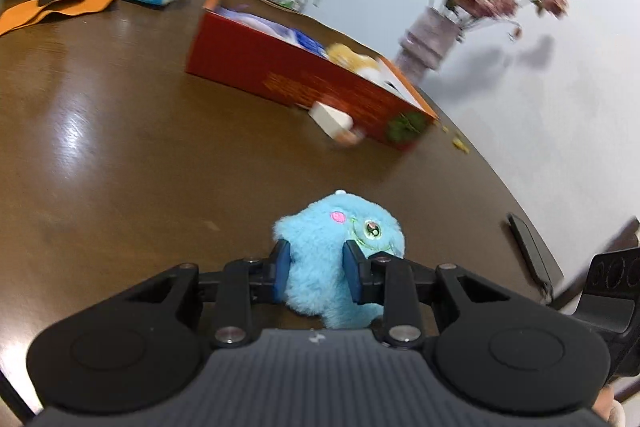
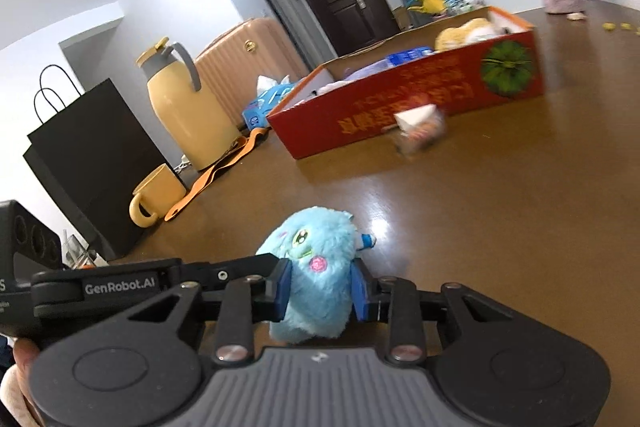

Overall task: Organize soft objects
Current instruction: 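Carry the blue plush into the orange box and open both grippers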

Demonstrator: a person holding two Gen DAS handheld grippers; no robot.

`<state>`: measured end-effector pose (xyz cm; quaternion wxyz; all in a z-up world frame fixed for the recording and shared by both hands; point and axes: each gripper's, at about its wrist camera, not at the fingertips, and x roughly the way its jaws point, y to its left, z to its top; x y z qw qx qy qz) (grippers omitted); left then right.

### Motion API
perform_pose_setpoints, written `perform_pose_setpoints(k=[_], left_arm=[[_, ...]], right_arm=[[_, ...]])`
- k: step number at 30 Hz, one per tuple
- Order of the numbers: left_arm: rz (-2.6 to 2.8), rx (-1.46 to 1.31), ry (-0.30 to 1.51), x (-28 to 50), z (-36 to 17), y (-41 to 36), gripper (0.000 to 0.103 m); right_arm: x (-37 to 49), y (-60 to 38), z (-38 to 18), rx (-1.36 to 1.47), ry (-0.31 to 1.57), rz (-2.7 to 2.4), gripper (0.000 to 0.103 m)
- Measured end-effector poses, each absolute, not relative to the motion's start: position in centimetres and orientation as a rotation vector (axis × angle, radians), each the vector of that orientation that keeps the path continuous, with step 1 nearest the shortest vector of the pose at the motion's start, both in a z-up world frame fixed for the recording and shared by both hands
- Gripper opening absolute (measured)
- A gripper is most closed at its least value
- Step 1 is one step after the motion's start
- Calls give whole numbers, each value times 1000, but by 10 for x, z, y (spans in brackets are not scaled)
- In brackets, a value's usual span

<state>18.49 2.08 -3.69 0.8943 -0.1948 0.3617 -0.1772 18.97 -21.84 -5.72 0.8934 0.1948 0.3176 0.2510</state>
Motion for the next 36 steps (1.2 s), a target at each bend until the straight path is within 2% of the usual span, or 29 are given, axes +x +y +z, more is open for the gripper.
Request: perform_pose_setpoints(k=[10, 16, 21, 26, 31, 34, 36], left_arm=[[-414, -326, 685, 152, -14, -17, 29], [-469, -301, 618, 178, 10, -25, 29], [-480, -288, 531, 240, 45, -26, 28], [-439, -289, 529, 319, 63, -12, 28], [-424, -323, 598, 389, 44, 5, 23], [-402, -338, 660, 426, 22, 8, 23], [-390, -328, 685, 440, 7, 10, 23]], right_arm=[[143, -254, -45, 445, 558, 490, 30], [156, -264, -22, 421, 495, 480, 30], [216, -266, 22, 367, 421, 486, 28], [309, -252, 51, 329, 422, 530, 26], [391, -232, 46, 319, 504, 552, 24], [432, -216, 31, 278, 556, 522, 15], [451, -209, 17, 288, 593, 513, 15]])
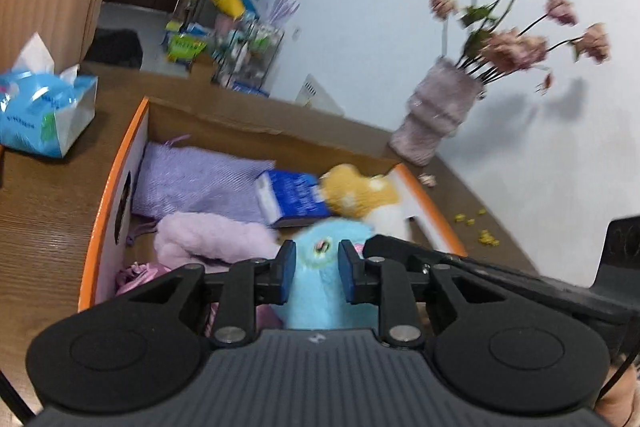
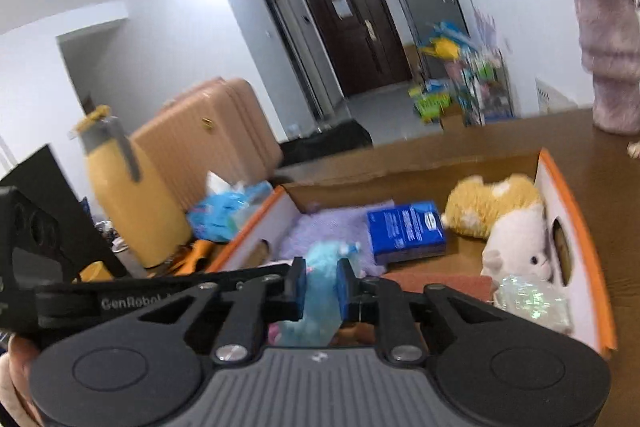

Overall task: Organize soft objects
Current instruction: 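Carry the blue plush into the orange box and open both grippers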

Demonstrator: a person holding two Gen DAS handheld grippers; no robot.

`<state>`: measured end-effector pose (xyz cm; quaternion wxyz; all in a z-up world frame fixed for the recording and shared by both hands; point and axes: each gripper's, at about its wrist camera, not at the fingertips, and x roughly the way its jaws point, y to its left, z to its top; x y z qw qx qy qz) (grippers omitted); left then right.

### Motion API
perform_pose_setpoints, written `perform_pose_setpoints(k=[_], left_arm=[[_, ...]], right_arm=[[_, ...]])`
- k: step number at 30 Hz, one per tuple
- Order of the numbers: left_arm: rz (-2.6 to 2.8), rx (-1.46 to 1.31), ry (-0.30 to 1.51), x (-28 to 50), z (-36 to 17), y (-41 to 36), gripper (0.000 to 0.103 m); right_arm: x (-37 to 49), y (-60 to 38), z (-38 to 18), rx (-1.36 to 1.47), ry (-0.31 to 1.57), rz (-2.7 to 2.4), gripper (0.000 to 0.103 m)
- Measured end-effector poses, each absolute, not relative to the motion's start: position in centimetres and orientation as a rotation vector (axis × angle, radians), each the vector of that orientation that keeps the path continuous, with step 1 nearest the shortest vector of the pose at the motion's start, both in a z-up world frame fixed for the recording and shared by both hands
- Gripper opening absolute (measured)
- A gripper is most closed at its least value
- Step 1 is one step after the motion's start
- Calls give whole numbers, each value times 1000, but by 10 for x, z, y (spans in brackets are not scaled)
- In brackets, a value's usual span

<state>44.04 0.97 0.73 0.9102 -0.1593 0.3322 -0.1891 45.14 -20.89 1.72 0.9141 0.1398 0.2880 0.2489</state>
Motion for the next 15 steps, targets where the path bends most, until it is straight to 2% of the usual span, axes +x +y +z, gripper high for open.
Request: perform_pose_setpoints(k=[5, 15], left_arm=[[-364, -293, 749, 454, -22, 14, 24], [-292, -223, 732, 445, -25, 10, 19]], right_arm=[[472, -197, -9, 249, 653, 479, 16], [466, -165, -11, -7, 600, 435, 18]])
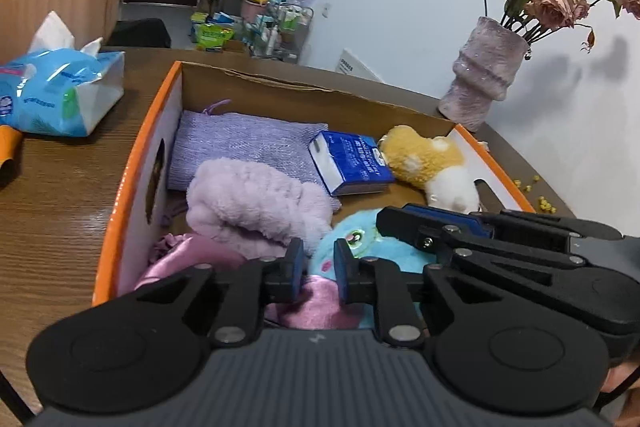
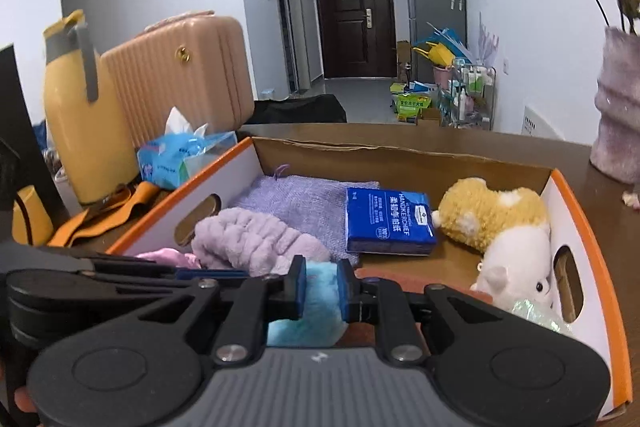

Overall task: Organize soft objects
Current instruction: 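Carry the blue plush into the orange box and open both grippers, then lift both open grippers out of the box and move toward the table items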

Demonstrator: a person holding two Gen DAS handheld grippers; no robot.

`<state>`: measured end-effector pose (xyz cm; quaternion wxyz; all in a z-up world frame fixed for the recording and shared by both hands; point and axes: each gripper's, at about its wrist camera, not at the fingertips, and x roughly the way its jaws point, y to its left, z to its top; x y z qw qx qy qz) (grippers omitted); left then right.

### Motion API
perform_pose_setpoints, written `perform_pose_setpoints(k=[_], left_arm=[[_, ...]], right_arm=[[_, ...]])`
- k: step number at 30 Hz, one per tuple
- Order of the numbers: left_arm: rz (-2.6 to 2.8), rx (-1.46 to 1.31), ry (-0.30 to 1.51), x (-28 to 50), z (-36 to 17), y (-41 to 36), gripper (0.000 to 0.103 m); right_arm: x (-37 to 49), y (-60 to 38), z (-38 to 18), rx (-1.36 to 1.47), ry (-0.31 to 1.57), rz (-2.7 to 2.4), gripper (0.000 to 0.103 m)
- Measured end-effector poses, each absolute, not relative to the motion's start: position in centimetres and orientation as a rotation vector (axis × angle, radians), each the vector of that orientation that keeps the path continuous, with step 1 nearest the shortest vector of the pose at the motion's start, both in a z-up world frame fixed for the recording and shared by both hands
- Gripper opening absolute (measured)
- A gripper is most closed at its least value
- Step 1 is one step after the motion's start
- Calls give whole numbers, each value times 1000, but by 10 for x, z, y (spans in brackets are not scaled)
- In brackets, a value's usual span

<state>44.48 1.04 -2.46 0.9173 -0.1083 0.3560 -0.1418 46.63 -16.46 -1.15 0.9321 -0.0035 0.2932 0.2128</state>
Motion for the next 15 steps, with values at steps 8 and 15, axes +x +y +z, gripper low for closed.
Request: perform_pose_setpoints(k=[8, 15], left_arm=[[-260, -164, 683, 406, 14, 19, 38], [-202, -103, 530, 343, 76, 28, 60]], right_arm=[[457, -209, 13, 160, 620, 437, 34], [393, -254, 76, 171, 523, 374, 53]])
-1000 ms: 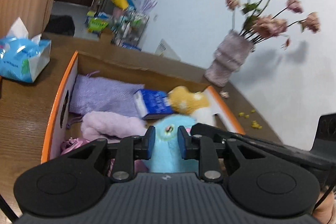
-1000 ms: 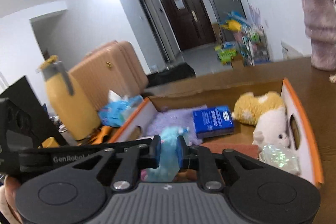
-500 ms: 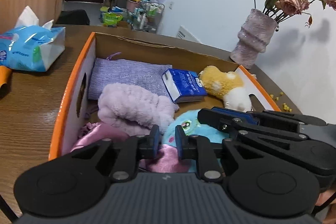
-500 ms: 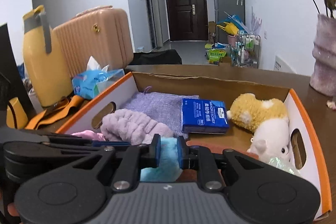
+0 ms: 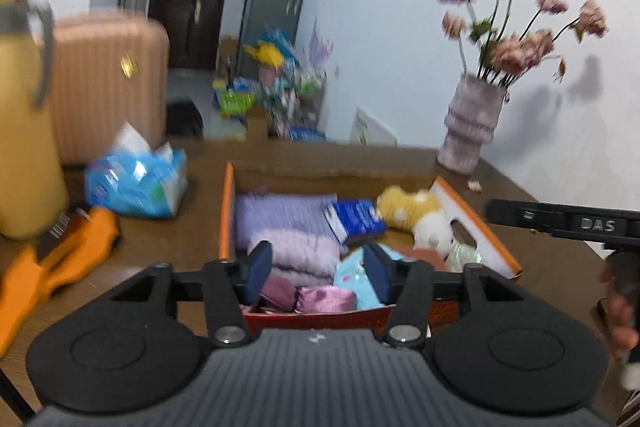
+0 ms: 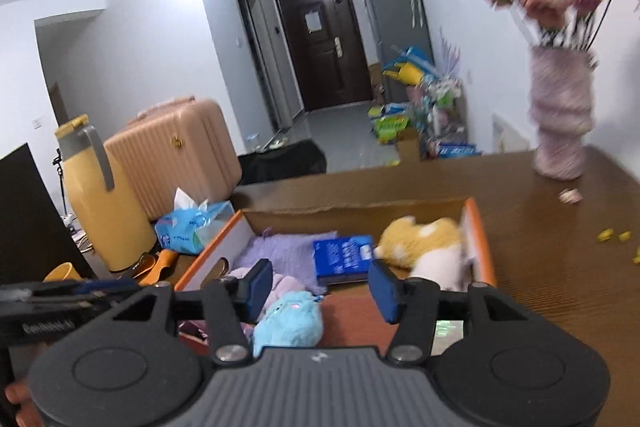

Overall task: Organize soft objects
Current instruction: 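Lift both open grippers out of the box and move toward the table items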

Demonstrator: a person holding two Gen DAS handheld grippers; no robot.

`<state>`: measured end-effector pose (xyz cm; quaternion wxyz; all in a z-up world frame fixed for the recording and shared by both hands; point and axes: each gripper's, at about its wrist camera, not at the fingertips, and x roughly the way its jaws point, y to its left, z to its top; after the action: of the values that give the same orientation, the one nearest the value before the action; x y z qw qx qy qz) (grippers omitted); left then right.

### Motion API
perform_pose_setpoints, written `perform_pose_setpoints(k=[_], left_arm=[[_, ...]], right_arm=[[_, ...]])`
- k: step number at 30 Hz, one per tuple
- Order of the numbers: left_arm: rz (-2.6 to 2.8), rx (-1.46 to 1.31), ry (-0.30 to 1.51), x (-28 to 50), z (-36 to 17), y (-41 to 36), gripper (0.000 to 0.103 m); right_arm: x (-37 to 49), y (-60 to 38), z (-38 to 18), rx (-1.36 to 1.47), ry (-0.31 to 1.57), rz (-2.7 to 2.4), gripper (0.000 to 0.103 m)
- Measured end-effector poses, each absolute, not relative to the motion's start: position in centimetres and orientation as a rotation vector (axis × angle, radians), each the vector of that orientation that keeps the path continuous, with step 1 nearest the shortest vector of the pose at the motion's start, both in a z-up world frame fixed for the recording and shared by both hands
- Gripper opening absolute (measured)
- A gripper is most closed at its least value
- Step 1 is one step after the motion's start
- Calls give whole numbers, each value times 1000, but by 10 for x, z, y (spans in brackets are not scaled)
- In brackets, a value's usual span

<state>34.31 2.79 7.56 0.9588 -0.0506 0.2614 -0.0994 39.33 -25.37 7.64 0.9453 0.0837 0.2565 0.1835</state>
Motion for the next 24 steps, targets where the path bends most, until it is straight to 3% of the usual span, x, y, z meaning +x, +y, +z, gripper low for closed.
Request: perform_pose_setpoints(k=[3, 6, 13, 15, 24], left_arm=[[-202, -56, 453, 301, 87, 27, 80], [-198, -24, 391, 249, 81, 26, 82], [-184, -104, 333, 113, 41, 37, 92], [-172, -111, 339, 84, 29, 38, 97], [-165, -85, 397, 76, 11, 28, 97]], right_arm=[[352, -265, 92, 147, 479, 371, 56], [297, -273, 92, 117, 400, 378, 67], [159, -275, 44, 84, 328, 388, 69], [124, -276, 29, 127, 330, 401, 75], [83, -263, 1, 143, 383, 392, 76]])
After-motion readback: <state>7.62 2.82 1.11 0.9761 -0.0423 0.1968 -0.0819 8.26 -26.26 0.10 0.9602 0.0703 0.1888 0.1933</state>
